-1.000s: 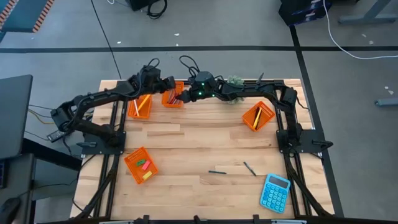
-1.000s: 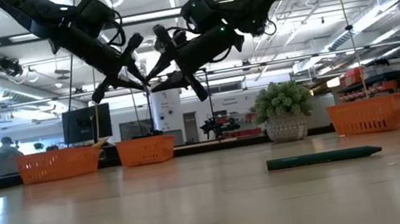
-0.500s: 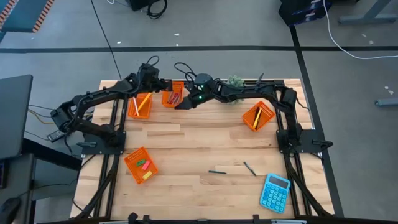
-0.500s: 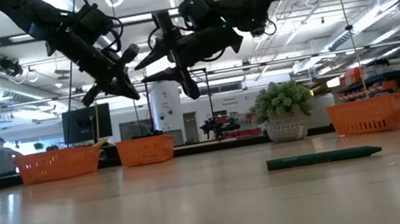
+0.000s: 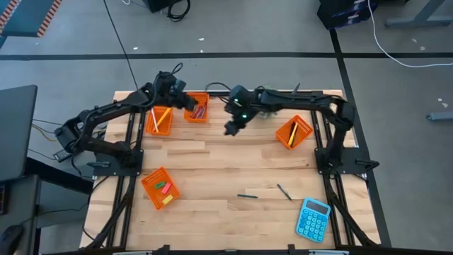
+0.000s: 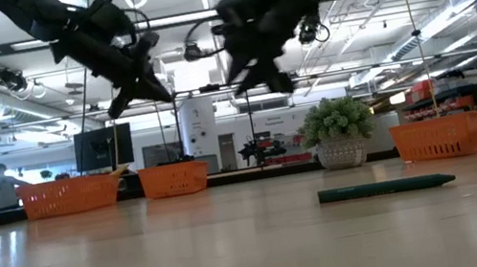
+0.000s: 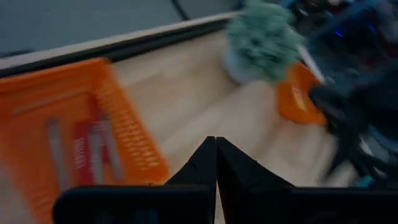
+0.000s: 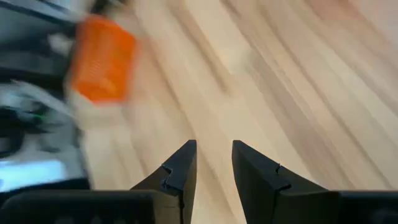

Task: Sort crayons/erasers/pens/pencils in bins
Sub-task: Put the left green crayon into the middle orange bin

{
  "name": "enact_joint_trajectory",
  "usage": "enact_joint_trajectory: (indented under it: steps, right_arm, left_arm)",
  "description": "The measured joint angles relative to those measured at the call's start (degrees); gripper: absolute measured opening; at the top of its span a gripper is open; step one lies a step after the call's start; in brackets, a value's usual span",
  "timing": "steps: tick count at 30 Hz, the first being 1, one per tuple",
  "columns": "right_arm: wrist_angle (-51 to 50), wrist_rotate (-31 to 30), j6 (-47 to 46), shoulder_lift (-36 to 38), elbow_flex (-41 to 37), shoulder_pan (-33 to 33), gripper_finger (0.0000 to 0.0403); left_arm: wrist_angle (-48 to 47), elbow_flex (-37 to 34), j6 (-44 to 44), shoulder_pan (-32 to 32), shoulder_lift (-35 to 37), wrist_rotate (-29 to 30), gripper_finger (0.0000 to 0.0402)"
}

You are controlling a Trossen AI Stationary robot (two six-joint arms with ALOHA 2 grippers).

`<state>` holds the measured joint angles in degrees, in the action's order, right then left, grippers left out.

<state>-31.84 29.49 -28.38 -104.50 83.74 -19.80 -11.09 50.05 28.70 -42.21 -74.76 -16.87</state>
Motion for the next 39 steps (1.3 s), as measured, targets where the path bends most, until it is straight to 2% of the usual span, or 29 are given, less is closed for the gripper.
enact_joint_trajectory:
  steps: [2, 5, 8, 10, 12, 15, 18, 21, 27, 31, 33, 39]
  right_arm:
    - [-9.1, -3.5, 1.0, 2.8, 0.0, 0.7, 0.0108]
    - [-17.7, -5.6, 2.1, 6.7, 0.0, 2.8, 0.0108]
    - [-21.3, -7.3, 0.8, 10.8, 0.0, 5.6, 0.0108]
    - [-22.1, -9.4, -1.4, 14.1, 0.0, 8.0, 0.0108]
    - [-22.2, -12.3, -3.7, 17.0, 0.0, 10.7, 0.0108]
    - [-22.3, -16.8, -7.4, 20.8, 0.0, 14.3, 0.0108]
    - [-22.6, -20.6, -9.8, 23.5, 0.0, 17.2, 0.0108]
    - [-24.1, -22.2, -11.1, 24.2, 0.0, 19.3, 0.0108]
    - [-31.1, -20.3, -14.7, 24.2, 0.0, 23.0, 0.0108]
    - [-32.3, -15.7, -21.3, 24.2, 0.0, 26.0, 0.0108]
    - [-32.4, -13.7, -24.1, 24.2, 0.0, 27.6, 0.0108]
    - [-32.9, -13.1, -32.1, 24.2, 0.0, 32.8, 0.0108]
  left_arm:
    - [0.1, 0.7, -1.6, 1.7, 0.9, -2.0, 0.0016]
    - [0.0, 2.1, -3.3, 5.7, 1.8, -6.3, 0.0021]
    - [-2.6, 5.1, -4.8, 12.0, 1.8, -12.0, 0.0013]
    - [-6.0, 8.2, -6.9, 17.4, 1.8, -12.8, 0.0007]
    - [-8.6, 11.1, -9.4, 23.4, 1.4, -10.4, 0.0007]
    - [-10.8, 13.8, -10.0, 30.9, 1.1, -2.6, 0.0018]
    - [-10.0, 15.9, -9.5, 35.9, 1.0, 3.5, 0.0031]
    - [-10.3, 17.0, -7.8, 39.1, 0.9, 6.0, 0.0036]
    - [-9.3, 17.2, -6.8, 44.7, 0.9, 6.6, 0.004]
    - [-4.6, 17.2, -5.5, 48.8, -0.9, 7.0, 0.0048]
    - [-0.4, 17.3, -5.0, 50.7, -2.6, 7.7, 0.0052]
    - [-0.6, 21.9, -6.9, 54.3, -9.6, 8.5, 0.0066]
